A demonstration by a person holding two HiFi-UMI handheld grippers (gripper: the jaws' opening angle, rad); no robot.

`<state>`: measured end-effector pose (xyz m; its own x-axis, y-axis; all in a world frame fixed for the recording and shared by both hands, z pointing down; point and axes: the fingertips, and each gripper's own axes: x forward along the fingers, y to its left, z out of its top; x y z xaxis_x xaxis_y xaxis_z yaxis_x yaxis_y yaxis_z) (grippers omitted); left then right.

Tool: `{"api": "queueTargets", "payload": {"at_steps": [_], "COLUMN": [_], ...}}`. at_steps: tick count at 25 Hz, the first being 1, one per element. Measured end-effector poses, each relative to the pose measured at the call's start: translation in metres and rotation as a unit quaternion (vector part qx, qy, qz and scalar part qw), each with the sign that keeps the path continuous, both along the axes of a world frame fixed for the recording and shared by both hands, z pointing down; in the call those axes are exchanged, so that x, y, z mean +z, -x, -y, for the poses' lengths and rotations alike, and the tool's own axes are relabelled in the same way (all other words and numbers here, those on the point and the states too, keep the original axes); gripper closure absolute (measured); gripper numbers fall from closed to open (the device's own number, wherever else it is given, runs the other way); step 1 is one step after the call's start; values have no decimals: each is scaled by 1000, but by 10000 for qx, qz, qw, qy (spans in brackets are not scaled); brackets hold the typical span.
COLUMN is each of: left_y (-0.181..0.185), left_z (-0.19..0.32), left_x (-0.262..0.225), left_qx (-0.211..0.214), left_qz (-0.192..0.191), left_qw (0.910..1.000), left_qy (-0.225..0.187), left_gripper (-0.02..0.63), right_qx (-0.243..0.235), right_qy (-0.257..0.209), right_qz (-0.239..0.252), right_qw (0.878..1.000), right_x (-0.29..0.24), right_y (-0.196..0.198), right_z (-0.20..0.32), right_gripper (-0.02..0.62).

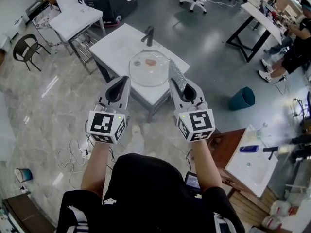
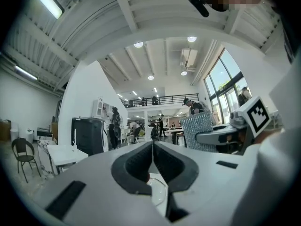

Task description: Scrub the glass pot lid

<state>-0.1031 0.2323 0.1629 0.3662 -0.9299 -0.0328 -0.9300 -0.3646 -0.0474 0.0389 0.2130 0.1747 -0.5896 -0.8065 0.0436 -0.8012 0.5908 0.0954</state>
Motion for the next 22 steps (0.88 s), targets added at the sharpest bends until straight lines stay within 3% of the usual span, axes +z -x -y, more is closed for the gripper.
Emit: {"api": "queueTargets", "payload": {"at_steps": [10, 22], "left_y": [11, 17], "left_z": [52, 150], "left_x": [7, 10], "left_qx": [20, 312], "left_qz": [84, -54], "left_qw": [10000, 9995], "left_qy": [6, 82], "left_gripper": [597, 595], "right_qx": [20, 91], "right_qy": [101, 237], "right_qz": [-27, -174], "right_qw": [9999, 9995], "right_x": [9, 14], "right_y": [14, 32], "right_z": [54, 146], "right_gripper": [525, 525]}}
